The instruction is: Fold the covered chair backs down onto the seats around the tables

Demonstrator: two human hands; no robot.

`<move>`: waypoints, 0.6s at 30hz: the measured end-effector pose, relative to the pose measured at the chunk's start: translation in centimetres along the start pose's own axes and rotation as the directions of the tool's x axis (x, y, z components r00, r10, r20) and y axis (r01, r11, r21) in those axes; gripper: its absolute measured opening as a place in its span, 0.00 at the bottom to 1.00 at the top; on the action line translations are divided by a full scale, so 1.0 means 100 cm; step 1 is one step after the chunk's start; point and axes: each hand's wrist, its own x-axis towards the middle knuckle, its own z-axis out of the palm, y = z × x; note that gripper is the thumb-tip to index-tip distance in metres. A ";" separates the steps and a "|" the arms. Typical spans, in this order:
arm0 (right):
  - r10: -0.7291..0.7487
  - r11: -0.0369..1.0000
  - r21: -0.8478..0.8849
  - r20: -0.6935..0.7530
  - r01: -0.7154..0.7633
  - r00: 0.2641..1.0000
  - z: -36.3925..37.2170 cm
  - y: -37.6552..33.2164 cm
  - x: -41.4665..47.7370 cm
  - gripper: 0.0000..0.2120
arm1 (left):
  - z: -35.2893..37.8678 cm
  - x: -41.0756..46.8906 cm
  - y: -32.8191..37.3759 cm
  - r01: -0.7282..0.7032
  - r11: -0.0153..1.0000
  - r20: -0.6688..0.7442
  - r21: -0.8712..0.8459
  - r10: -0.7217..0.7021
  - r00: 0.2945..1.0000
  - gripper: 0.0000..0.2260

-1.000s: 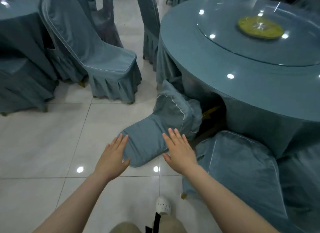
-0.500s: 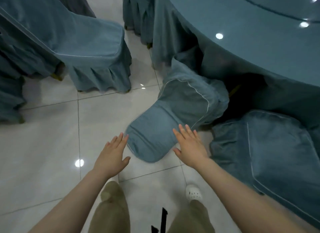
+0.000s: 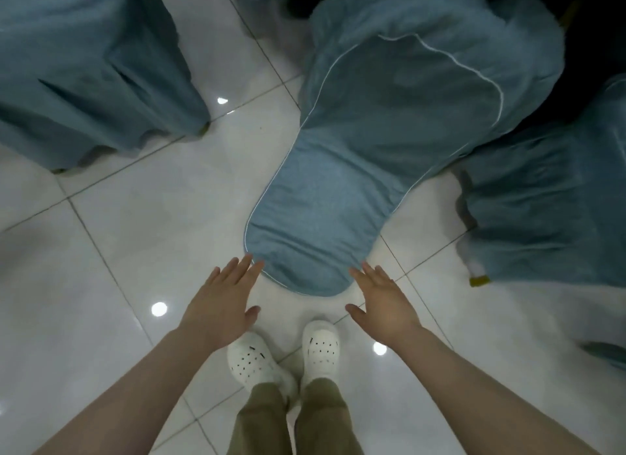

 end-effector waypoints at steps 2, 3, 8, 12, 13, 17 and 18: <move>0.057 0.991 0.123 -0.011 -0.056 0.998 0.018 0.008 0.034 0.33 | 0.019 0.031 -0.017 0.017 0.997 0.005 -0.074 -0.017 1.000 0.34; 0.090 0.979 0.188 -0.020 -0.084 0.996 0.029 0.012 0.054 0.32 | 0.030 0.049 -0.026 0.036 0.992 0.015 -0.124 -0.034 0.999 0.34; 0.254 0.881 0.419 -0.026 -0.221 0.967 0.084 0.042 0.137 0.32 | 0.078 0.131 -0.070 0.137 0.948 0.039 -0.286 -0.132 0.991 0.33; 0.371 0.765 0.571 -0.012 -0.298 0.928 0.125 0.071 0.177 0.31 | 0.113 0.185 -0.094 0.217 0.913 0.027 -0.344 -0.222 0.975 0.33; 0.404 0.739 0.595 -0.017 -0.316 0.915 0.136 0.079 0.187 0.32 | 0.122 0.198 -0.098 0.238 0.900 0.033 -0.366 -0.243 0.969 0.33; 0.554 0.558 0.745 -0.005 -0.366 0.833 0.166 0.107 0.216 0.33 | 0.156 0.246 -0.102 0.248 0.827 0.003 -0.505 -0.285 0.958 0.31; 0.574 0.514 0.774 0.009 -0.369 0.818 0.171 0.113 0.221 0.32 | 0.163 0.255 -0.104 0.235 0.797 -0.021 -0.557 -0.296 0.955 0.29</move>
